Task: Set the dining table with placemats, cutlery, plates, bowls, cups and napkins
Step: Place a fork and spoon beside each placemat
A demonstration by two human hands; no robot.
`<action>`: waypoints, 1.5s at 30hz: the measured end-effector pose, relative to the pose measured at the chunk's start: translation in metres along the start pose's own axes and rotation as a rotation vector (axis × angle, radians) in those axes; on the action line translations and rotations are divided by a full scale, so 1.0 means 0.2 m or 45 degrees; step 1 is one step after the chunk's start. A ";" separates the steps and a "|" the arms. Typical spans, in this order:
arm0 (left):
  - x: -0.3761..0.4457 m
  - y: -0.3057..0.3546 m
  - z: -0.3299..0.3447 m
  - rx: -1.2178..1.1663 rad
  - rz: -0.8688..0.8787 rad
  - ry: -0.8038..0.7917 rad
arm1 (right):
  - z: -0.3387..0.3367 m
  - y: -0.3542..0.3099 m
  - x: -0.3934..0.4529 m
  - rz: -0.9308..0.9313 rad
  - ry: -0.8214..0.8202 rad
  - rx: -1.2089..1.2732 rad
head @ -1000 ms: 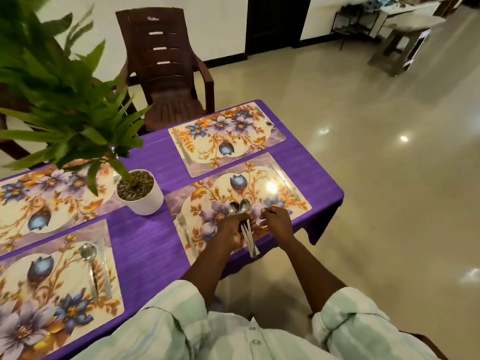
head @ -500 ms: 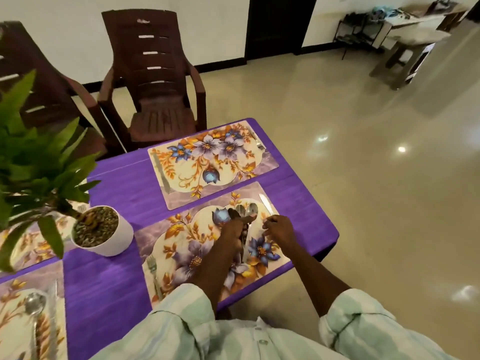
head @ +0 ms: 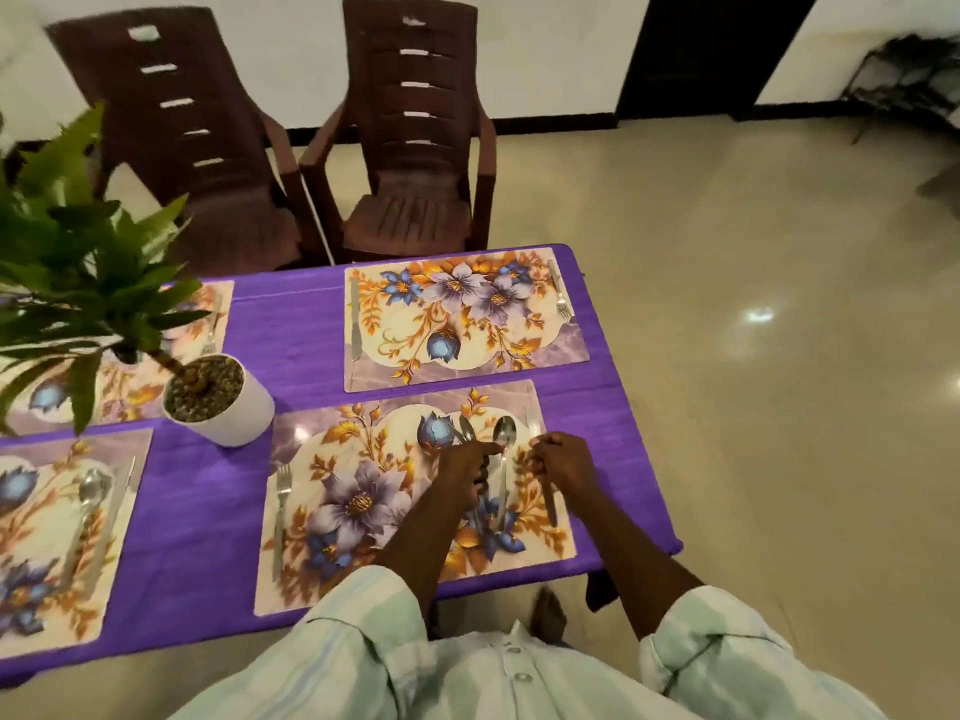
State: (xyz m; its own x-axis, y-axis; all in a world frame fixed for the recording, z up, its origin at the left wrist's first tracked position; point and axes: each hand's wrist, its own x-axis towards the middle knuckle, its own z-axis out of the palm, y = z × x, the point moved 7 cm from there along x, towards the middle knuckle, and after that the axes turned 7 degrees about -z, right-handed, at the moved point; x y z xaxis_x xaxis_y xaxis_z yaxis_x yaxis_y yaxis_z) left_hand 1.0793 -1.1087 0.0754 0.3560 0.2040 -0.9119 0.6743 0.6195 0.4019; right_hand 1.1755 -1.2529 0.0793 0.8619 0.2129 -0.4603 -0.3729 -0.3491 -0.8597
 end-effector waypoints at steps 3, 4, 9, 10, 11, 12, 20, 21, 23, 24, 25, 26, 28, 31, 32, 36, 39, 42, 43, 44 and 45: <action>-0.03 -0.04 0.07 -0.069 0.023 0.075 | -0.06 -0.07 0.05 -0.020 -0.115 0.047; -0.05 -0.06 0.10 -0.083 0.033 0.089 | -0.07 -0.09 0.06 -0.009 -0.170 0.065; -0.13 -0.10 0.16 -0.161 0.103 0.157 | -0.07 -0.16 0.05 -0.100 -0.370 0.019; -0.14 -0.10 0.16 -0.156 0.107 0.170 | -0.07 -0.18 0.04 -0.137 -0.385 -0.022; -0.14 -0.10 0.16 -0.146 0.111 0.173 | -0.07 -0.19 0.04 -0.174 -0.391 -0.060; -0.14 -0.09 0.16 -0.130 0.112 0.168 | -0.07 -0.20 0.05 -0.209 -0.395 -0.102; -0.08 -0.02 0.07 -0.112 0.152 0.139 | -0.05 -0.21 0.15 -0.264 -0.255 -0.306; -0.08 -0.01 0.05 -0.135 0.158 0.132 | -0.05 -0.20 0.18 -0.269 -0.223 -0.337; -0.08 0.00 -0.02 -0.169 0.174 0.143 | -0.03 -0.19 0.20 -0.281 -0.201 -0.393; -0.08 0.00 -0.05 -0.183 0.181 0.168 | -0.01 -0.18 0.21 -0.279 -0.193 -0.417; -0.08 0.00 -0.08 -0.193 0.182 0.198 | 0.00 -0.18 0.22 -0.281 -0.185 -0.440; -0.07 0.00 -0.10 -0.194 0.181 0.224 | 0.01 -0.19 0.23 -0.288 -0.181 -0.458; -0.05 0.00 -0.13 -0.181 0.177 0.262 | 0.03 -0.19 0.24 -0.306 -0.182 -0.470; -0.04 0.00 -0.15 -0.180 0.175 0.257 | 0.06 -0.19 0.25 -0.308 -0.197 -0.525; -0.04 0.00 -0.16 -0.184 0.171 0.265 | 0.07 -0.19 0.25 -0.310 -0.204 -0.546; -0.04 0.01 -0.17 -0.181 0.168 0.288 | 0.09 -0.19 0.28 -0.370 -0.198 -0.634; -0.04 0.01 -0.16 -0.167 0.164 0.280 | 0.07 -0.20 0.29 -0.449 -0.129 -0.749; -0.04 0.00 -0.15 -0.160 0.155 0.262 | 0.05 -0.20 0.25 -0.555 -0.177 -0.855; -0.04 0.00 -0.15 -0.160 0.153 0.258 | 0.06 -0.20 0.23 -0.620 -0.231 -0.932; -0.05 0.00 -0.14 -0.166 0.152 0.256 | 0.07 -0.20 0.21 -0.686 -0.291 -1.041; -0.05 -0.01 -0.14 -0.176 0.152 0.254 | 0.08 -0.19 0.19 -0.720 -0.347 -1.152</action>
State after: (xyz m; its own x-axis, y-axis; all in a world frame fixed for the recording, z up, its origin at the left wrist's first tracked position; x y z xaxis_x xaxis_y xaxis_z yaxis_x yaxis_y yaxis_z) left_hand 1.0574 -1.0907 0.0816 0.2842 0.4186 -0.8626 0.5358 0.6767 0.5049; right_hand 1.2169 -1.2169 0.0914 0.6824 0.7083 -0.1804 0.5374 -0.6535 -0.5330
